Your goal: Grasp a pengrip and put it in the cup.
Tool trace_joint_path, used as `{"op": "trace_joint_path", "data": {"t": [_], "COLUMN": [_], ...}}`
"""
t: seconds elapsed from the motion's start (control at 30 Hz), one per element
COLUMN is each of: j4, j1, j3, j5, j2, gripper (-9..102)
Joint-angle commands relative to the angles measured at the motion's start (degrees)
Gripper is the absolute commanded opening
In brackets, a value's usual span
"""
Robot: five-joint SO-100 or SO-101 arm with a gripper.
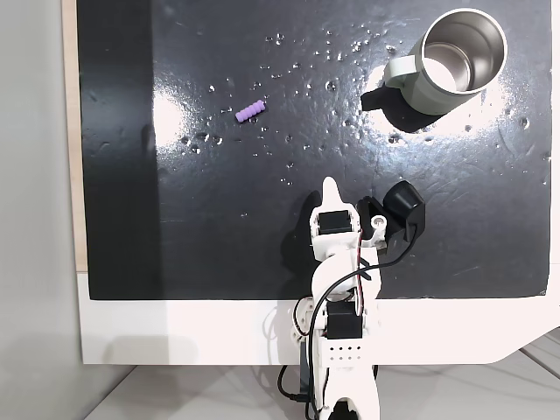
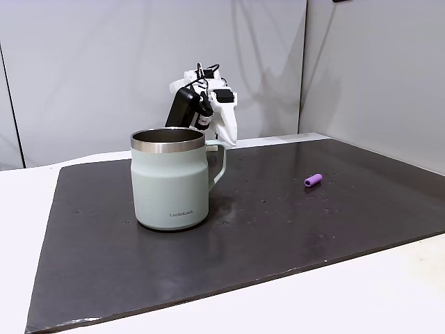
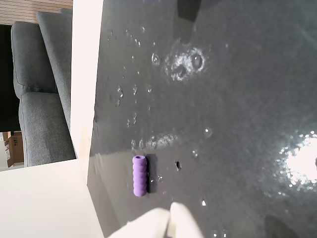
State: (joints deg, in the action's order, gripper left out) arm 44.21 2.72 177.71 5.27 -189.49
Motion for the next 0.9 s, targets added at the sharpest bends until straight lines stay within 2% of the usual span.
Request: {"op": "trace_joint_path", "data": {"t": [0.0, 0.4, 0.57, 0.87], "j4": [-0.09, -1.14, -1.49, -10.28], "j1": [1.41, 1.49, 6.68, 5.71], "j3": [-0.09, -1.05, -3.87, -20.21], "j5": [-0.09, -0.09, -1.58, -2.37], "j2": [-0.62, -0.62, 1.41, 34.54], "gripper": [0, 0, 0, 0]}}
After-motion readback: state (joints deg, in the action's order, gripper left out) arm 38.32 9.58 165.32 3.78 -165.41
